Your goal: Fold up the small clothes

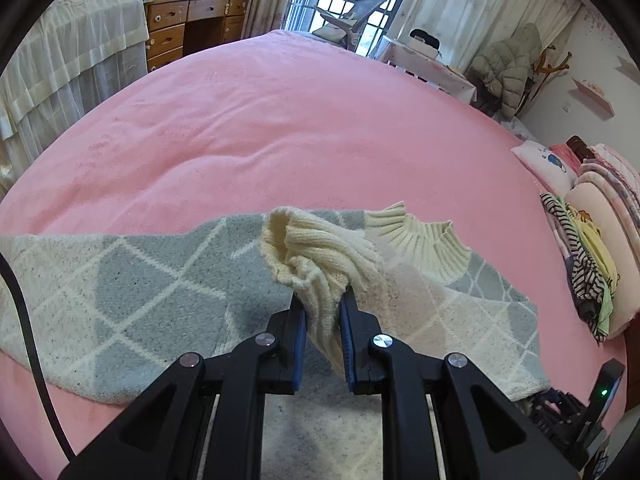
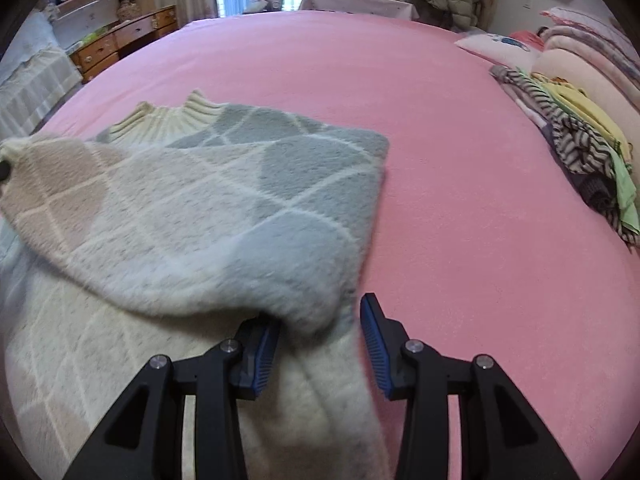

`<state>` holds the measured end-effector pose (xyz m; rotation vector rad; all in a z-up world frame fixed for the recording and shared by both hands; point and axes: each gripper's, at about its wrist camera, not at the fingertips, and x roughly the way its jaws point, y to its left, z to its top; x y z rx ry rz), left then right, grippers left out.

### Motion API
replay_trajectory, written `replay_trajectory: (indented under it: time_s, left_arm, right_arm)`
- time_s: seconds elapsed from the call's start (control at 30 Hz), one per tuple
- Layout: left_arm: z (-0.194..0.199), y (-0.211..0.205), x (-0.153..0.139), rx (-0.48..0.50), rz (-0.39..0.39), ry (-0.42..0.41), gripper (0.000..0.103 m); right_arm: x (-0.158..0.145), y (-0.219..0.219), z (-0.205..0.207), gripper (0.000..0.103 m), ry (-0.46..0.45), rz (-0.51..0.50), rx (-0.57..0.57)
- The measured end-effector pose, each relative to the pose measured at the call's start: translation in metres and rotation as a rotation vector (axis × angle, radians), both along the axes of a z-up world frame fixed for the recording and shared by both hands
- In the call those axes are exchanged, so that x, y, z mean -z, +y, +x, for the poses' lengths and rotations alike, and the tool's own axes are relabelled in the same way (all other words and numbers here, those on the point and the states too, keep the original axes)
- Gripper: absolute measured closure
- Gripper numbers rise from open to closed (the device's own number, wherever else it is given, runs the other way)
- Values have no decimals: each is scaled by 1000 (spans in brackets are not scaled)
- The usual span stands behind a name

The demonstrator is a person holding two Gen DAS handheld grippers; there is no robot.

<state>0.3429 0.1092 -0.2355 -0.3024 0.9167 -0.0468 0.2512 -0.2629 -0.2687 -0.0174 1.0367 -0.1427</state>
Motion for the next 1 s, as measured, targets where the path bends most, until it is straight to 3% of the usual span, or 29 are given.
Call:
replay_trajectory:
  time_s: [0.07,0.23,0.3,0.47,0.57,0.63,0.77,0.8,0.9,1.0]
  left_arm:
    - [-1,-1,10,2,28,33,90]
    - [-3,-1,56,-6,95,173,89]
    - [-7,7,70,-15,61,176,87]
    - [-5,22,65,40,-19,199,76]
    - [-12,30,54,65,3,215,66]
    - [-20,37,44,67,25,213,66]
    - [-32,54,20,15,56,171,58]
    - [-31,52,12,12,61,153,58]
    - [-22,39,-3,41,24,102,58]
    - [-5,7,-5,102,10,78,58]
  right_arm:
    - [-2,-12,-4,83,-5,17,21]
    - [2,-32,-11,83,29,37,38]
    - [6,-36,-11,82,43,49,42]
    - [7,-40,-14,58,50,7,45]
    - [1,-44,-22,56,67,27,21]
    - [-6,-44,-31,56,83,17,-10]
    - [-33,-43,-45,56,46,-36,-62]
    - [-41,-42,-45,58,24,-50,-65]
    - [-60,-36,-28,75,-26,-52,-73]
    - [-66,-19,11,87,-55,-50,-93]
